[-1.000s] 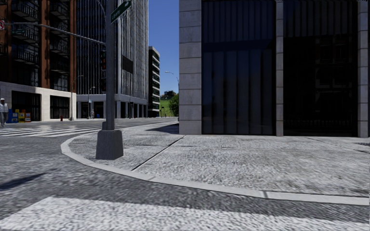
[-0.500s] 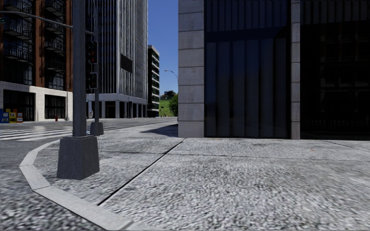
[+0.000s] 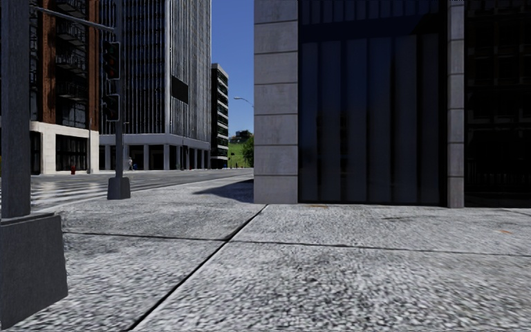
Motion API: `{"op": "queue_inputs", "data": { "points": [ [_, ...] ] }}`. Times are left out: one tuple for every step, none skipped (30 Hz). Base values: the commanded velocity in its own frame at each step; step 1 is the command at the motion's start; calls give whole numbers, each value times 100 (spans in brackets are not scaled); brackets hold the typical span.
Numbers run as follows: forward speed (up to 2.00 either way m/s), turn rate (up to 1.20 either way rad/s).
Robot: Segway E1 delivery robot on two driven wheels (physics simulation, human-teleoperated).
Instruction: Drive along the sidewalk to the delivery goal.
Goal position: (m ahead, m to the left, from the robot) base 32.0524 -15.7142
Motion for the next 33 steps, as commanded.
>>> {"op": "queue_inputs", "data": {
  "points": [
    [186, 4],
    [186, 8],
    [186, 12],
    [186, 12],
    [186, 14],
    [183, 17],
    [181, 20],
    [179, 24],
    [179, 24],
    [178, 27],
    [178, 27],
    [178, 30],
    [178, 31],
    [178, 31],
    [178, 31],
    [178, 31],
    [178, 32],
    [178, 32],
    [178, 32],
    [178, 32],
    [178, 33],
    [178, 34],
    [178, 36],
    [178, 37],
    [178, 37],
    [178, 37],
    [178, 37],
    [178, 37],
    [178, 37],
    [178, 37],
    [200, 37],
    [200, 37],
    [200, 37]
  ]
}}
